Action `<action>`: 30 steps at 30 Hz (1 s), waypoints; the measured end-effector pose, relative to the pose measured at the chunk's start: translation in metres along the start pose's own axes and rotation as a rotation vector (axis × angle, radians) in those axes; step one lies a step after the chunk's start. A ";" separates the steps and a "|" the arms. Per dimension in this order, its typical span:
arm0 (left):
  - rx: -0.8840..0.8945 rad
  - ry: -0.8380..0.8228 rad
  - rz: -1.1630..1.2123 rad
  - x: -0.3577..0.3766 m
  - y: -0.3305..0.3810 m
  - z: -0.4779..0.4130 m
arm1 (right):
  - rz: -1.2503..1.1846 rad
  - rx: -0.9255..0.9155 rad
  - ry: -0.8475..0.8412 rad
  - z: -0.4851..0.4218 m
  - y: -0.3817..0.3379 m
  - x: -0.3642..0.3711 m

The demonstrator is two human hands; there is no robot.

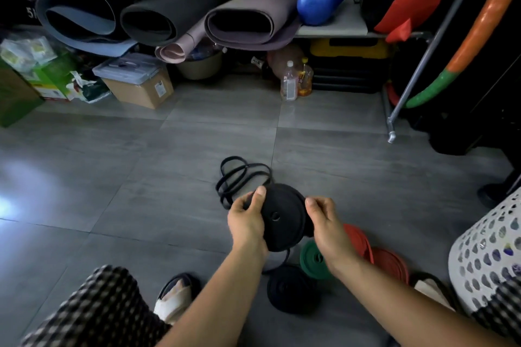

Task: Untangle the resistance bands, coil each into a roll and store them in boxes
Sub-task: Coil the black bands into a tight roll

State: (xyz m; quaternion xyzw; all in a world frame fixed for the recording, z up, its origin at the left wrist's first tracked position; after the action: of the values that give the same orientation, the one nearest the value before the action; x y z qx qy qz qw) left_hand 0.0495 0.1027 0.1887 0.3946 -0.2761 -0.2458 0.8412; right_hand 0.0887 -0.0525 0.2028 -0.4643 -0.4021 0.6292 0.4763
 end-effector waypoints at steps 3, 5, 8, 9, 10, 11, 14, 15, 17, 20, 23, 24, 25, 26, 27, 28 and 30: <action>-0.114 0.231 0.003 -0.042 -0.076 -0.003 | 0.064 0.132 0.118 0.003 0.058 -0.001; -0.162 0.381 -0.031 -0.076 -0.120 0.002 | 0.152 0.246 0.119 0.015 0.110 0.007; -0.225 0.562 -0.077 -0.121 -0.165 0.016 | 0.220 0.445 0.035 0.041 0.199 0.029; -0.236 0.589 -0.078 -0.131 -0.177 0.016 | 0.247 0.484 0.007 0.045 0.221 0.034; -0.253 0.605 -0.077 -0.139 -0.188 0.014 | 0.250 0.532 -0.022 0.048 0.237 0.038; -0.262 0.613 -0.081 -0.143 -0.198 0.010 | 0.250 0.579 -0.051 0.050 0.250 0.041; -0.238 0.634 -0.148 -0.145 -0.215 -0.013 | 0.283 0.551 -0.040 0.036 0.266 0.039; -0.219 0.630 -0.183 -0.143 -0.219 -0.023 | 0.280 0.517 -0.007 0.028 0.268 0.036; -0.181 0.620 -0.231 -0.136 -0.223 -0.042 | 0.294 0.490 0.030 0.011 0.273 0.034; -0.135 0.597 -0.294 -0.126 -0.232 -0.067 | 0.319 0.512 -0.012 -0.001 0.293 0.041; -0.127 0.547 -0.350 -0.116 -0.248 -0.084 | 0.408 0.530 0.004 -0.001 0.318 0.038; -0.138 0.534 -0.356 -0.115 -0.256 -0.088 | 0.448 0.532 0.031 -0.002 0.322 0.034; -0.146 0.520 -0.363 -0.114 -0.263 -0.091 | 0.475 0.532 0.057 -0.004 0.325 0.030; -0.138 0.498 -0.387 -0.113 -0.269 -0.096 | 0.484 0.534 0.079 -0.006 0.328 0.027; -0.120 0.472 -0.433 -0.111 -0.272 -0.100 | 0.476 0.539 0.102 -0.008 0.331 0.026; -0.111 0.453 -0.483 -0.110 -0.276 -0.104 | 0.468 0.549 0.122 -0.010 0.333 0.026; -0.139 0.464 -0.538 -0.112 -0.283 -0.107 | 0.488 0.575 0.166 -0.010 0.337 0.026</action>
State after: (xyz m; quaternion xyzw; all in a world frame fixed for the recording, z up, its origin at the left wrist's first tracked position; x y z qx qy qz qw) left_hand -0.0164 0.0690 -0.1255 0.4402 0.0535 -0.3805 0.8115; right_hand 0.0192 -0.1020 -0.1239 -0.4434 -0.0470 0.7714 0.4541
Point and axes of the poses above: each hand's wrist, its own z-axis away from the middle knuckle, its own x-axis out of the palm, y = z × x, the point moved 9 cm from there along -z, towards the middle knuckle, and after that the axes turned 7 degrees about z, right-handed, at the moved point
